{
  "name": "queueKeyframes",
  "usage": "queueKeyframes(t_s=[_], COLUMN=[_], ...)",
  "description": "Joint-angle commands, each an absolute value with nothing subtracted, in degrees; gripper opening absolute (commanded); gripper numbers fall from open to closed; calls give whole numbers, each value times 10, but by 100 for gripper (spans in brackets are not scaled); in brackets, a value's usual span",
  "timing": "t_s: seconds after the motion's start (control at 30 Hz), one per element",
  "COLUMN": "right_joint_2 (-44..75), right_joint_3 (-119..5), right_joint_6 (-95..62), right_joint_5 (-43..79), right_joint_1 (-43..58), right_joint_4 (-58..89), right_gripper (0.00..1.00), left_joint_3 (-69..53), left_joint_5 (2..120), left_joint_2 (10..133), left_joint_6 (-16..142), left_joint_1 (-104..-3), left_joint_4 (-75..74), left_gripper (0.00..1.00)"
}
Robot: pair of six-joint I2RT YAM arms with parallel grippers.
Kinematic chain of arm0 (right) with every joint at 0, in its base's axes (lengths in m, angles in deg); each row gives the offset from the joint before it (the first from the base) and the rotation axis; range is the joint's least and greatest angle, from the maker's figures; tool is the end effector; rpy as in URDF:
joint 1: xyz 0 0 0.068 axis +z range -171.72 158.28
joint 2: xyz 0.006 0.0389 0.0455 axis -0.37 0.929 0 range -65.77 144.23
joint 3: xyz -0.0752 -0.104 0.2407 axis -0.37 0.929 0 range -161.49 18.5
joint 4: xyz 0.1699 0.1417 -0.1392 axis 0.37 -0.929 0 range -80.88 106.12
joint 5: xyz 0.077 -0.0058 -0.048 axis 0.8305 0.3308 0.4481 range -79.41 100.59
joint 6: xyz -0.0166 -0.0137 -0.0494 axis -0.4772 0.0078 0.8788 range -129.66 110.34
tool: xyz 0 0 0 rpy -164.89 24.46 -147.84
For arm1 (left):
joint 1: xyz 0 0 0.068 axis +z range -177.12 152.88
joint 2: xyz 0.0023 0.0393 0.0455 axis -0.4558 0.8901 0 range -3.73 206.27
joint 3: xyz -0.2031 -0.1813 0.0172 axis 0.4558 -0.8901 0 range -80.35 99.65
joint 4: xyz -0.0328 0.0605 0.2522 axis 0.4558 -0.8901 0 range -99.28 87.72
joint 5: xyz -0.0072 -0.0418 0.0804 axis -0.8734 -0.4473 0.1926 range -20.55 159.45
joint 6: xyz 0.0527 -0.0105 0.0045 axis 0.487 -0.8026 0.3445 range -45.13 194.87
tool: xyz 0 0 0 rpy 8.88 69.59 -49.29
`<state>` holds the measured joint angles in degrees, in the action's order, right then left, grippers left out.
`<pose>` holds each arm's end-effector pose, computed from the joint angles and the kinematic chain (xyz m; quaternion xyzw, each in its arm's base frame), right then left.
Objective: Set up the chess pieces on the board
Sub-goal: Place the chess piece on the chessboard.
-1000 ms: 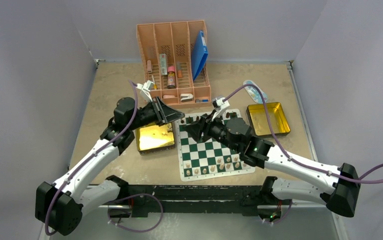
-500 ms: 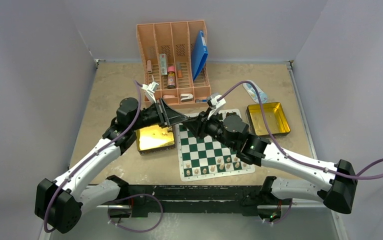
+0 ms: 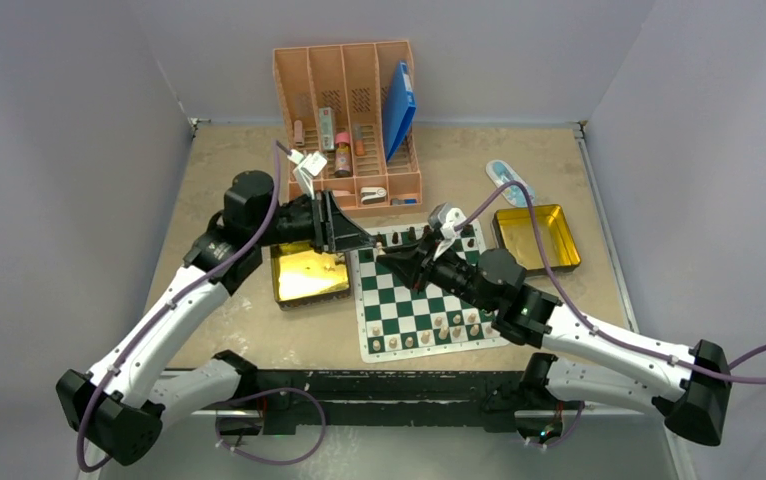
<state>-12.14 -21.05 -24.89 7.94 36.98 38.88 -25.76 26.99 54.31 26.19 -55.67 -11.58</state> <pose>0.1177 0.1904 0.3413 -0.2249 0.6116 0.4439 0.6151 0.1872 -0.1292 0.3604 0.0953 0.7565 -0.5842 0.2781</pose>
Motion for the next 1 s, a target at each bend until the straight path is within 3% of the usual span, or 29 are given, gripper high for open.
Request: queueKeyframes(t_s=[0.0,0.23,0.5,0.8,0.97], right_joint_2=[-153,-160,-128,-115,-108], right_joint_3=[-199,-195,-248,-259,-262], right_joint_6=[-195,-158,-117,-100,-82], right_joint_5=[135,204,210,188,177], right_joint_1=[368,368,370,369,370], right_joint_4=[460,477,448,466,462], right_gripper=[13,13,13,13,13], left_joint_3=[-128,-32,89,71,51], left_joint_5=[288,202,232,199,158], left_joint_2=[567,617,693,697,695], left_joint_6=[391,449,541,550,548], left_joint_1=[-558,-558,-558,-558,-558], left_joint_4=[-349,-434,-559,-552,-525], left_gripper=[38,41,41,40,34])
